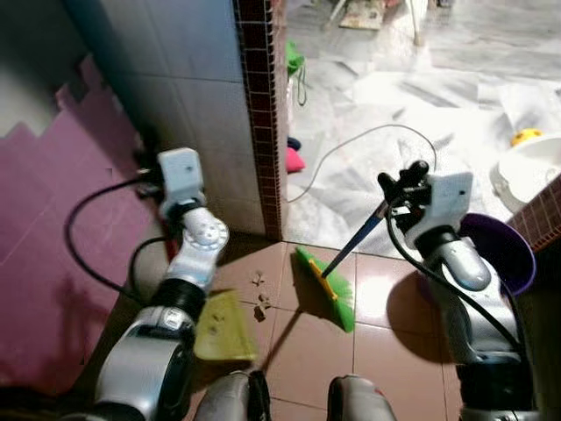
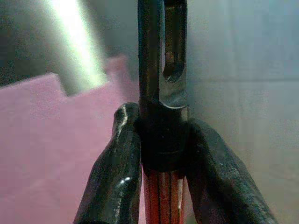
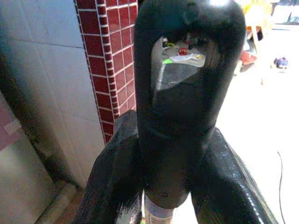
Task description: Sweep floor
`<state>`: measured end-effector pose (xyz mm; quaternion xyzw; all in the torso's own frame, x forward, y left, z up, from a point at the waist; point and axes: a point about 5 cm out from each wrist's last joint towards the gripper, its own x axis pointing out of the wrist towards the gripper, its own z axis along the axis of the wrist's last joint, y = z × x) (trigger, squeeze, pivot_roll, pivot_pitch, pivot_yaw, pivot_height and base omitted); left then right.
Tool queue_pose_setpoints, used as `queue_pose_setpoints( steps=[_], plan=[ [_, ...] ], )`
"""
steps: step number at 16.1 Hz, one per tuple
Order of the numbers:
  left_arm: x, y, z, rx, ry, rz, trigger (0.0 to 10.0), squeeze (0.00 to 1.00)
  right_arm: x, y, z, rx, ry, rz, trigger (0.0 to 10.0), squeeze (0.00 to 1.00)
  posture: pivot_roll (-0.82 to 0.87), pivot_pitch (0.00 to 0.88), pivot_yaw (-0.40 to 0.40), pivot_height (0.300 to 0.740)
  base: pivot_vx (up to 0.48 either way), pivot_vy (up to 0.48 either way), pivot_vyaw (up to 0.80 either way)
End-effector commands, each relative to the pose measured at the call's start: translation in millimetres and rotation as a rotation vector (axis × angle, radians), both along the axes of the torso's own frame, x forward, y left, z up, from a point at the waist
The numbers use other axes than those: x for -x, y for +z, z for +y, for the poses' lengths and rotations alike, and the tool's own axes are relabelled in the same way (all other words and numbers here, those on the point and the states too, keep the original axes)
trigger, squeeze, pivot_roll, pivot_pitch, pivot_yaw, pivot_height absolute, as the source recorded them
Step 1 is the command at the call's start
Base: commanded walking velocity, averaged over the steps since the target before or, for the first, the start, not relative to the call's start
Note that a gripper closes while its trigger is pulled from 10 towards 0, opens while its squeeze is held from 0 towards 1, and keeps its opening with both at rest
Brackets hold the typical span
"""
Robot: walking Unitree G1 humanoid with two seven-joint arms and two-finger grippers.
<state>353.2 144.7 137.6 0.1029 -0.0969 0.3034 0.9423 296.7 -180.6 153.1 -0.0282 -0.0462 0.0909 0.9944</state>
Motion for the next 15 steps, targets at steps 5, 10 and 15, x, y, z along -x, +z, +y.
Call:
queue_pose_setpoints(
  steps=[5,10,15],
  plan=[
    [33.0,12.4,11.5,0.097,-0.27,-0.051,10.0,0.0,-5.6,6.9,2.6,0.042,-0.119,-0.091,10.0,0.0,-0.08,0.0,0.099,0.74,0.0,0.0,0.0],
    [48.0,-8.1,19.7,0.09,-0.326,0.027,10.0,0.0,-7.0,2.7,12.5,0.025,-0.111,-0.096,10.0,0.0,-0.07,0.0,0.095,0.74,0.0,0.0,0.0],
    [47.6,-8.4,22.7,0.019,-0.295,0.068,10.0,0.0,-4.6,2.3,11.8,0.013,-0.109,-0.104,10.0,0.0,-0.1,0.0,0.098,0.74,0.0,0.0,0.0]
  ],
)
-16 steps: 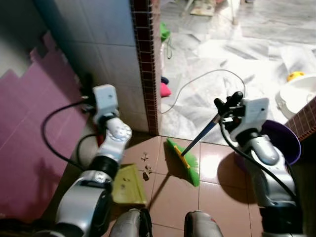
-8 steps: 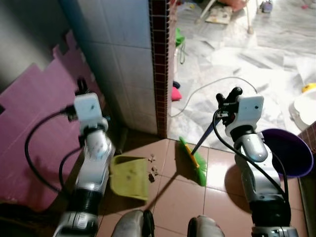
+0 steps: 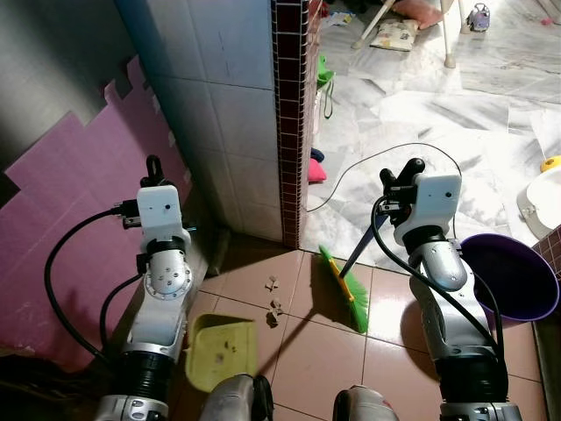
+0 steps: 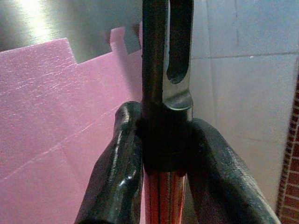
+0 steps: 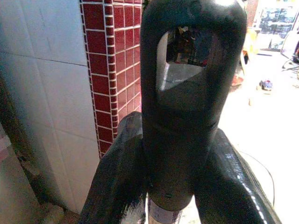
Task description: Sweep floor
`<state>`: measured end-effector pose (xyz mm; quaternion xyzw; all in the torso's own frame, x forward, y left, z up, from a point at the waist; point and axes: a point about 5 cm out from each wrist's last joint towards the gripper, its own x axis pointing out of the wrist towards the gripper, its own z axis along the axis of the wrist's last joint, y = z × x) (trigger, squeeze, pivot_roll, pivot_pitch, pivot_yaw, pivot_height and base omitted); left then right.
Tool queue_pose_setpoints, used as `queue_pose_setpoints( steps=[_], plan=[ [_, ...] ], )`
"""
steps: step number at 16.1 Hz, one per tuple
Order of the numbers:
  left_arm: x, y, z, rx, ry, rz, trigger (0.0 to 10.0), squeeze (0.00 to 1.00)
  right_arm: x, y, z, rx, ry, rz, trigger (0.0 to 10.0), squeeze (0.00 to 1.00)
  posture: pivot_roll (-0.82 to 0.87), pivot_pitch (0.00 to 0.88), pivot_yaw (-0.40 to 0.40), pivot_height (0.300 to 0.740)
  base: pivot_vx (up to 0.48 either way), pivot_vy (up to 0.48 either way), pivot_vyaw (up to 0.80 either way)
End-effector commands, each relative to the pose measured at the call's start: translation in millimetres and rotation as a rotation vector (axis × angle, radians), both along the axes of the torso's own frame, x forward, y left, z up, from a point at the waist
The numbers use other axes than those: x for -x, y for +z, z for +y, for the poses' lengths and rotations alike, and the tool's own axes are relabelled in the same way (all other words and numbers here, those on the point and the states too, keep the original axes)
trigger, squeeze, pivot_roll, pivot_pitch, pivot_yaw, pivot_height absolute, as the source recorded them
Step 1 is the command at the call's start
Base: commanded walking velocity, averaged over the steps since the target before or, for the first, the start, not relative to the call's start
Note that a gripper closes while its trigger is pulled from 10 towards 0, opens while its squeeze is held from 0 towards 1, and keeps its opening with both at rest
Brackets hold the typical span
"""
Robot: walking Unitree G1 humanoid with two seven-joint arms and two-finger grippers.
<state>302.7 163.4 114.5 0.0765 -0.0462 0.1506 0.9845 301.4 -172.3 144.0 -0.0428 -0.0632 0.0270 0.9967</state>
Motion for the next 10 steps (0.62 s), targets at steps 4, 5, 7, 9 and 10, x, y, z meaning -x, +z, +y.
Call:
queue_pose_setpoints(
  steps=[4,5,7,9,10],
  plan=[
    [-14.1,13.3,6.1,-0.058,0.074,-0.07,10.0,0.0,2.8,9.8,10.2,-0.024,0.071,-0.053,10.0,0.0,-0.1,0.0,0.089,0.74,0.0,0.0,0.0],
    [-19.6,12.2,5.3,-0.06,0.068,-0.061,10.0,0.0,4.4,9.5,11.5,0.005,0.081,-0.057,10.0,0.0,-0.11,0.0,0.088,0.74,0.0,0.0,0.0],
    [-28.5,7.7,5.6,-0.05,0.076,-0.031,10.0,0.0,8.3,9.3,10.0,0.015,0.085,-0.057,10.0,0.0,-0.13,0.0,0.088,0.74,0.0,0.0,0.39],
    [-33.9,5.8,3.5,-0.061,0.073,-0.028,10.0,0.0,10.4,9.3,7.3,0.014,0.084,-0.054,10.0,0.0,-0.14,0.0,0.089,0.74,0.0,0.0,0.6],
    [-36.8,5.3,1.6,-0.072,0.069,-0.034,10.0,0.0,12.6,9.4,5.7,0.006,0.083,-0.05,10.0,0.0,-0.15,0.002,0.09,0.74,0.0,0.0,0.0]
  ],
)
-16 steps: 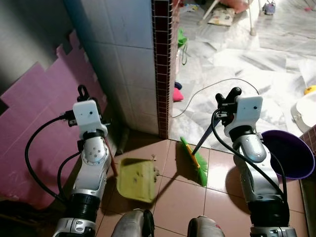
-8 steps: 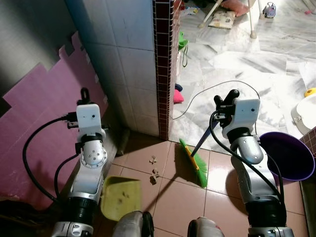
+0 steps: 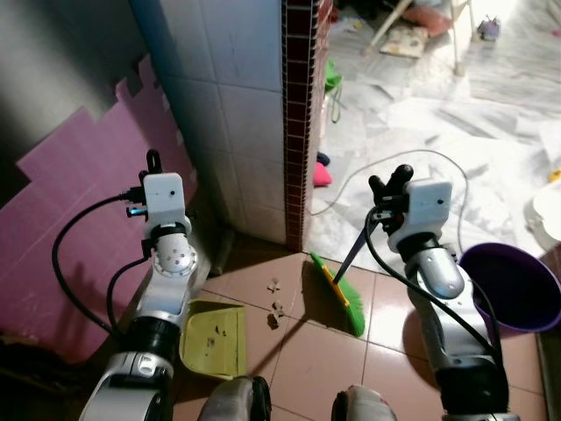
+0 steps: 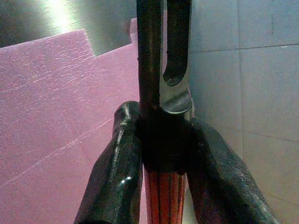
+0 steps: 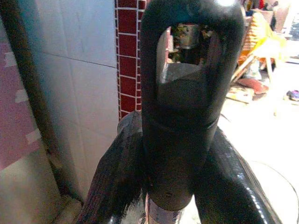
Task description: Sweep floor
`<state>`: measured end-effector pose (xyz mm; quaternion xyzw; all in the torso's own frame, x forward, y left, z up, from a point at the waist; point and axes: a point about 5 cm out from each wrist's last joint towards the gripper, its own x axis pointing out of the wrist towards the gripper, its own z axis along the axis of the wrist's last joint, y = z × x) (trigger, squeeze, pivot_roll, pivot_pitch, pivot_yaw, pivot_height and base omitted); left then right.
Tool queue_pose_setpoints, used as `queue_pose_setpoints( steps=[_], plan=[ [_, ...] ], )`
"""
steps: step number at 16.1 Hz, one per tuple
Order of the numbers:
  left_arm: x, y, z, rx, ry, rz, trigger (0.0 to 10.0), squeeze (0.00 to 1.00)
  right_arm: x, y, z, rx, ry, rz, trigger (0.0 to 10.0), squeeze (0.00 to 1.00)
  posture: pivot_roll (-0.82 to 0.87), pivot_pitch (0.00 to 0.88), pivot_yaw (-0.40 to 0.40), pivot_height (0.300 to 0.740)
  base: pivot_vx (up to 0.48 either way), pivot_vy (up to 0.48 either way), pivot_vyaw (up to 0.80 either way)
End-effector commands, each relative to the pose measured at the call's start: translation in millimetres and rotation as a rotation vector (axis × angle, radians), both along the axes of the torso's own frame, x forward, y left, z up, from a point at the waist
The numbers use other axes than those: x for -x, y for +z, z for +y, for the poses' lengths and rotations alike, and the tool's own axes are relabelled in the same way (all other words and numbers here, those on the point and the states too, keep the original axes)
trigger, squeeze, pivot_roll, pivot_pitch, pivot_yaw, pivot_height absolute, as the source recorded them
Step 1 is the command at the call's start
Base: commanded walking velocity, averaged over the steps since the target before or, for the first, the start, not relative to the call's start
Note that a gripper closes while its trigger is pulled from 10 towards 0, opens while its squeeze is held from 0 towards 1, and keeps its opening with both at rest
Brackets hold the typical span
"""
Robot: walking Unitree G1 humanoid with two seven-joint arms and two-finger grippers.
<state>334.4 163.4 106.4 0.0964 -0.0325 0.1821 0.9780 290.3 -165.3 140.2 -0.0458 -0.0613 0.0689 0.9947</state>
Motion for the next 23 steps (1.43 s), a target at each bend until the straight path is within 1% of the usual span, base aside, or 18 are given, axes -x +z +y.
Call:
queue_pose_setpoints(
  steps=[1,2,7,8,9,12,13,14,17,21,23],
  plan=[
    [-7.4,12.5,-1.1,-0.042,-0.01,-0.064,10.0,0.0,3.1,13.2,-1.7,-0.013,0.0,-0.054,10.0,0.0,-0.15,0.003,0.09,0.74,0.307,0.0,0.0],
    [-9.0,11.5,-3.3,-0.049,-0.013,-0.061,10.0,0.0,4.5,13.1,-1.5,-0.018,0.002,-0.052,10.0,0.0,-0.16,0.01,0.092,0.74,0.307,0.0,0.0],
    [-13.0,1.3,-17.6,-0.022,-0.022,-0.03,10.0,0.0,12.3,12.4,6.4,-0.055,0.055,-0.039,10.0,0.0,-0.17,0.027,0.088,0.74,0.39,0.0,0.0],
    [-14.0,0.3,-18.8,-0.018,-0.007,-0.022,10.0,0.0,12.9,12.2,7.0,-0.054,0.059,-0.037,10.0,0.0,-0.17,0.028,0.088,0.74,0.0,0.0,0.0],
    [-14.5,0.8,-21.4,-0.016,-0.013,-0.03,10.0,0.0,13.8,12.4,7.9,-0.049,0.069,-0.035,10.0,0.0,-0.16,0.033,0.087,0.74,0.0,0.0,0.0],
    [-13.9,-0.2,-24.6,-0.043,-0.001,-0.033,10.0,0.0,16.2,11.7,9.6,-0.055,0.088,-0.026,10.0,0.0,-0.16,0.043,0.087,0.74,0.0,0.0,0.75],
    [-13.6,-1.6,-24.8,-0.034,0.0,-0.029,10.0,0.0,17.5,11.6,9.7,-0.055,0.09,-0.025,10.0,0.0,-0.16,0.049,0.088,0.74,0.0,0.0,0.8],
    [-12.7,-3.7,-24.2,-0.042,0.005,-0.026,10.0,0.0,19.9,10.1,9.9,-0.062,0.092,-0.015,10.0,0.0,-0.16,0.056,0.086,0.74,0.0,0.0,0.8],
    [-11.2,-7.0,-23.8,-0.056,0.02,-0.019,10.0,0.0,25.6,9.5,9.8,-0.067,0.095,-0.004,10.0,0.0,-0.17,0.077,0.079,0.74,0.0,0.0,0.0],
    [-8.9,-11.7,-32.2,-0.041,0.024,-0.008,10.0,0.0,29.6,12.7,12.9,-0.053,0.107,0.0,10.0,0.0,-0.17,0.12,0.067,0.74,0.0,0.0,0.0],
    [-7.3,-15.6,-35.3,0.003,0.069,0.008,10.0,0.0,32.3,10.6,15.7,-0.056,0.138,0.026,10.0,0.0,-0.17,0.136,0.06,0.74,0.0,0.0,0.0]
  ],
)
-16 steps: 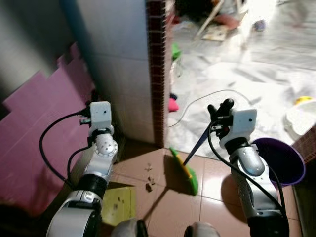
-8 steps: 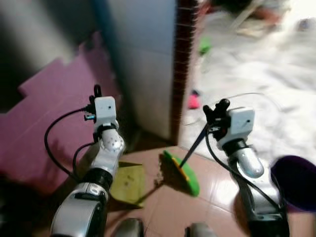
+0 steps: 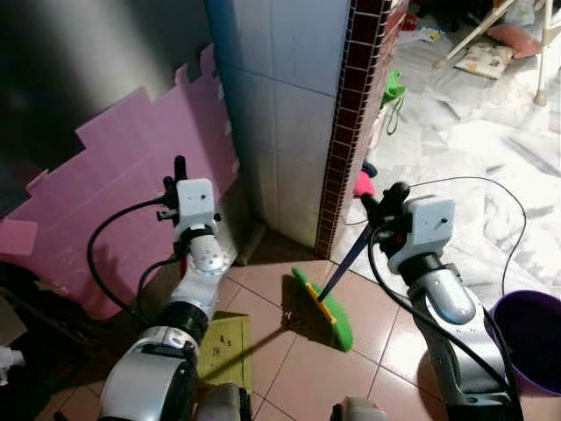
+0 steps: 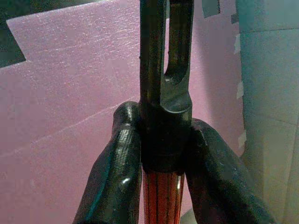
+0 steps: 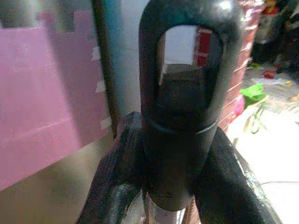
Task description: Sweep floor
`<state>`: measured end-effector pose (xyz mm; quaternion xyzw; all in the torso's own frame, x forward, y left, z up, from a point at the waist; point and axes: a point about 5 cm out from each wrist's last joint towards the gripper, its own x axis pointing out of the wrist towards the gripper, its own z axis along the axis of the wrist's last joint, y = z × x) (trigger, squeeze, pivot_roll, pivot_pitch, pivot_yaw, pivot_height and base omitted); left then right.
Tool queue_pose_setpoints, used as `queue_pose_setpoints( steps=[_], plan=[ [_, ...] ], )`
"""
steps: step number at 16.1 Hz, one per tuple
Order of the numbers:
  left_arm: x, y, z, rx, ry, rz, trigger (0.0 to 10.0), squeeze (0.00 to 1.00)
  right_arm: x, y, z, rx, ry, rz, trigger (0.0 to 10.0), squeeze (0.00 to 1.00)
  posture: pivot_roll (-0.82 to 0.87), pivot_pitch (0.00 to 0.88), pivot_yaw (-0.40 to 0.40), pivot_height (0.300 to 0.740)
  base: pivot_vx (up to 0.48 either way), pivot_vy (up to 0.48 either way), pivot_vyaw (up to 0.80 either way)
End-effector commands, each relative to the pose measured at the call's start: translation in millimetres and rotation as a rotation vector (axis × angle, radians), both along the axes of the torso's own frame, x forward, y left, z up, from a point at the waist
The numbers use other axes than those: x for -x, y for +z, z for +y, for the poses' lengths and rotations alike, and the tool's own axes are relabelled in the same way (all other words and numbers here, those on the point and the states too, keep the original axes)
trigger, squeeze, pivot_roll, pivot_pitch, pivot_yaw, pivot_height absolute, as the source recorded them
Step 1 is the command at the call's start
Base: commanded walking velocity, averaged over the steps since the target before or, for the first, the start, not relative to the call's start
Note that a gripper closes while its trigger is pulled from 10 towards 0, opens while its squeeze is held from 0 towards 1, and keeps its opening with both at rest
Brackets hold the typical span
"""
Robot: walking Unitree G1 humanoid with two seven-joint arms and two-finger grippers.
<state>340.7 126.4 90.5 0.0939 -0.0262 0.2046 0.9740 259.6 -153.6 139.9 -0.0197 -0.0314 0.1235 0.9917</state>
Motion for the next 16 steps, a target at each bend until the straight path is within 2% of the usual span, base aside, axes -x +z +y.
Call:
queue_pose_setpoints(
  steps=[1,3,4,7,10,14,16],
  plan=[
    [-0.6,-1.9,0.6,0.025,0.019,0.015,10.0,0.0,2.6,10.8,5.0,-0.02,0.037,-0.037,10.0,0.0,-0.18,0.142,0.06,0.74,0.0,0.0,0.0],
    [-0.2,-11.3,-15.2,0.2,-0.072,0.07,10.0,0.0,9.5,3.3,17.9,-0.111,0.168,0.069,10.0,0.0,-0.2,0.16,0.054,0.74,0.0,0.0,0.0],
    [-0.6,-11.0,-21.4,0.221,-0.091,0.072,10.0,0.0,15.6,-0.1,21.6,-0.144,0.217,0.115,10.0,0.0,-0.21,0.167,0.053,0.74,0.0,0.0,0.0],
    [-2.9,-8.3,-35.8,0.234,-0.134,0.082,10.0,0.0,38.4,-11.2,25.4,-0.206,0.363,0.273,10.0,0.0,-0.23,0.171,0.056,0.74,0.0,0.0,0.0],
    [-0.8,-11.8,-42.7,0.235,-0.16,0.102,10.0,0.0,52.7,-12.9,18.0,-0.207,0.462,0.365,10.0,0.0,-0.25,0.168,0.056,0.74,0.0,0.0,0.0],
    [1.7,-16.4,-47.9,0.239,-0.182,0.126,10.0,0.0,52.1,-1.4,12.0,-0.257,0.565,0.419,10.0,0.0,-0.25,0.147,0.053,0.74,0.0,0.0,0.0],
    [0.5,-14.4,-51.0,0.244,-0.198,0.124,10.0,0.0,39.8,8.2,3.3,-0.279,0.563,0.393,10.0,0.0,-0.25,0.133,0.056,0.74,0.0,0.0,0.0]
  ],
)
